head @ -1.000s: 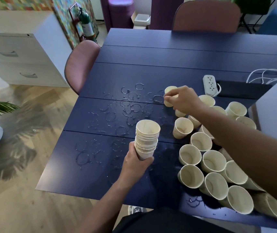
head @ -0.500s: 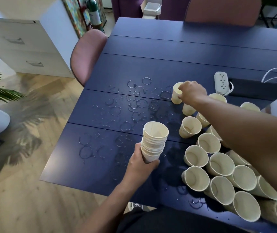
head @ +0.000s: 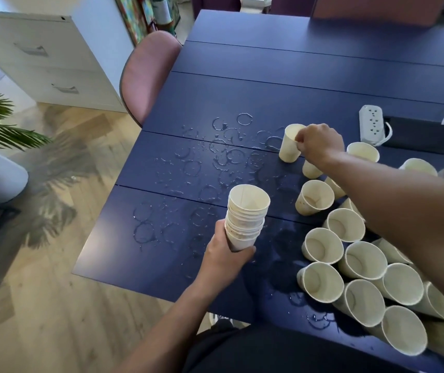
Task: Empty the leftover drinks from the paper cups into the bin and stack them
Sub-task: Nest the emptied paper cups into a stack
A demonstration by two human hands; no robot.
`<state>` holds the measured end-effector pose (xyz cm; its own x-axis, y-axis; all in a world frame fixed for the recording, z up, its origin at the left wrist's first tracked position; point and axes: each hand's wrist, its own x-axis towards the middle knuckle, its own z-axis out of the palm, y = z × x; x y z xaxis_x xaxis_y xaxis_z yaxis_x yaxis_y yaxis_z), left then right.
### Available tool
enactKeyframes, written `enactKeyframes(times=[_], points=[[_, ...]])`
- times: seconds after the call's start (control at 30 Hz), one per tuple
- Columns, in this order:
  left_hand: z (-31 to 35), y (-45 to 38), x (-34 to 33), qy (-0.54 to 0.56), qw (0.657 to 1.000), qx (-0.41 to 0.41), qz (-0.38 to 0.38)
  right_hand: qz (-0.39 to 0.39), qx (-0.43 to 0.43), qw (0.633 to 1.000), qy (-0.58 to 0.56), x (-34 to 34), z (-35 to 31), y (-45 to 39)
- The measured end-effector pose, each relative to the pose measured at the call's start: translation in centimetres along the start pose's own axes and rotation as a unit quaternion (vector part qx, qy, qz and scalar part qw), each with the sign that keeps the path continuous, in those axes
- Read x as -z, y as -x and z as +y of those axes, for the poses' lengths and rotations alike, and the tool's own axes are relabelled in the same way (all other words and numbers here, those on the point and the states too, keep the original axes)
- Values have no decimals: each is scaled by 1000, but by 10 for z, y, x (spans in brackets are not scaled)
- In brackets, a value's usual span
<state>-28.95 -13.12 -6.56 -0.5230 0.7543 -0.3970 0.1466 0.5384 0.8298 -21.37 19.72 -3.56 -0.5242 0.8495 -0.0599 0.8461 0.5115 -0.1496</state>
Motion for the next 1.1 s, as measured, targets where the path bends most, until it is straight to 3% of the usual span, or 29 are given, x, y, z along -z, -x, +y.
enactKeyframes(times=[0.23,0.4,0.53,0.9,1.1], points=[[0,-3,-2,7,1000,6,1,119,56,975,-179,41,-21,25],[1,-11,0,35,999,18,13,116,193,925,-306,89,-53,72],[1,-21,7,48,999,14,6,111,282,908,-289,105,-70,109],[-7,-26,17,41,998,-26,-43,81,265,914,-297,79,-75,151],[-7,-10,11,43,997,-60,-18,-21,250,908,-336,55,-69,183]])
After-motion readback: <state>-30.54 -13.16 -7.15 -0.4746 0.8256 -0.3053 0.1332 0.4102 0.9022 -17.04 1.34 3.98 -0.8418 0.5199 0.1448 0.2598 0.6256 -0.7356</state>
